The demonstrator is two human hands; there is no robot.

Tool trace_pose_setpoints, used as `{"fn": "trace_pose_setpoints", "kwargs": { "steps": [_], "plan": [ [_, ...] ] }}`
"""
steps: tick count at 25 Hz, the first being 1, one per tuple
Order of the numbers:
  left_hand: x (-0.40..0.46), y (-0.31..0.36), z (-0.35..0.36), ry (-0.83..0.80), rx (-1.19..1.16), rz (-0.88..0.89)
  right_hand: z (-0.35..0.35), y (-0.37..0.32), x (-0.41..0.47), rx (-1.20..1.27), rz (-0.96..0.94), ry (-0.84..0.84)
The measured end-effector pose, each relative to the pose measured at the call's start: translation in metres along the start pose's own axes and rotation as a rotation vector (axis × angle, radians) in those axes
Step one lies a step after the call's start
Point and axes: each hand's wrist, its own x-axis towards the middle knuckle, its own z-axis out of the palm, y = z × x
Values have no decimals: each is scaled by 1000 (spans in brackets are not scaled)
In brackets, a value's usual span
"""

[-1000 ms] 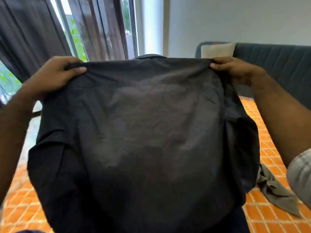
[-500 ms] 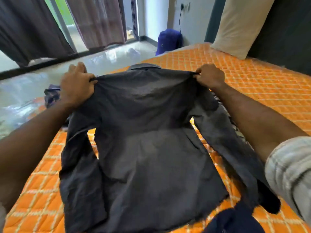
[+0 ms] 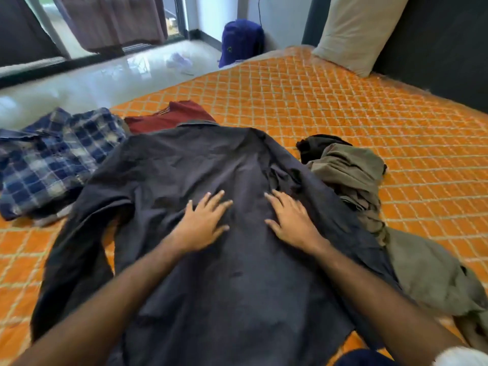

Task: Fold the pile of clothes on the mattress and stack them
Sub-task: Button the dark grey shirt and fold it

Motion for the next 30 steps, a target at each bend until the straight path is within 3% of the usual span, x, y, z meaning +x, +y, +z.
{"fn": "trace_pose_setpoints", "kwargs": {
  "steps": [2, 4, 6, 10, 12, 14, 16, 18, 21, 23, 26, 30],
  "plan": [
    [-7, 33, 27, -77, 142, 115, 19, 43, -39, -122, 70, -101],
    [-11, 44, 43, -64, 220, 161, 10, 86, -52, -19, 103, -154],
    [-15, 42, 40, -78, 223, 136, -12, 123, -47, 69, 121, -155],
    [-9, 55, 28, -166, 251, 72, -52, 190, -37, -272, 158, -256],
    [4, 73, 16, -151, 257, 16, -54, 185, -38, -274, 185, -185],
    [23, 95, 4, -71, 232, -47, -40, 150, -47, -208, 183, 58],
    [51, 115, -5, -14, 173, -46, -18, 111, -67, 10, 249, 214],
    [84, 135, -3, -13, 27, -58, 0, 83, -95, 329, 334, 107],
    [138, 161, 7, -87, -314, -234, 23, 67, -126, 336, 244, -51],
    [159, 176, 14, -89, -503, -251, 23, 68, -144, 405, 202, -71],
    [166, 197, 21, -133, -705, -106, 24, 90, -175, 608, 179, -139],
    [128, 197, 33, -89, -587, 103, 22, 102, -201, 783, 290, -207]
  ]
}}
